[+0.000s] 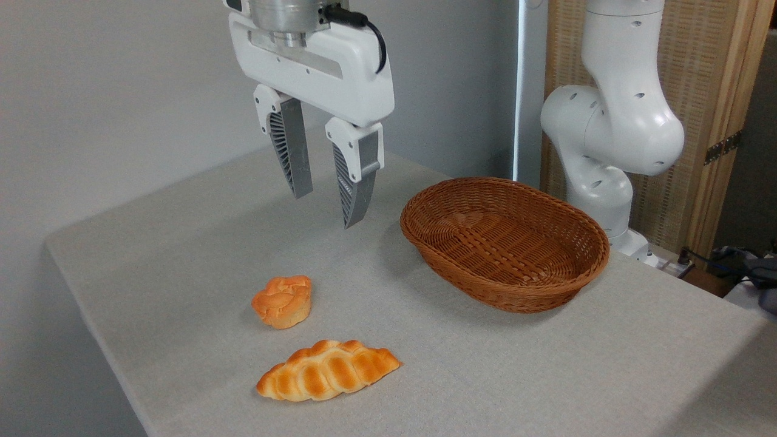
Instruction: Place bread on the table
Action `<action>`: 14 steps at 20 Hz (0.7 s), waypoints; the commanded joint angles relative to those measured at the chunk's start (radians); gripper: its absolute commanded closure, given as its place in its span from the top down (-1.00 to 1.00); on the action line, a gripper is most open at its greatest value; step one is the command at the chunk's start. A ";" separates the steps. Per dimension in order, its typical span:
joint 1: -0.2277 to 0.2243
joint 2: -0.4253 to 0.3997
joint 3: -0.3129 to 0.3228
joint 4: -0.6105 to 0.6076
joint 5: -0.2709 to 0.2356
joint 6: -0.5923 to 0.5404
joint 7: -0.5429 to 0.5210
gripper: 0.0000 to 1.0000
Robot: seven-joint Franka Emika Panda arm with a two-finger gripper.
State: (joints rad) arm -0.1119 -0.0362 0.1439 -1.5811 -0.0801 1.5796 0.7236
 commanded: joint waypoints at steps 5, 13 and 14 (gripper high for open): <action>-0.002 0.021 -0.073 0.004 0.043 0.010 -0.013 1.00; -0.014 0.028 -0.075 0.000 0.043 0.037 -0.053 1.00; -0.020 0.030 -0.075 0.000 0.042 0.039 -0.058 1.00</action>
State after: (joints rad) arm -0.1148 -0.0101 0.0706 -1.5816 -0.0501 1.5964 0.7017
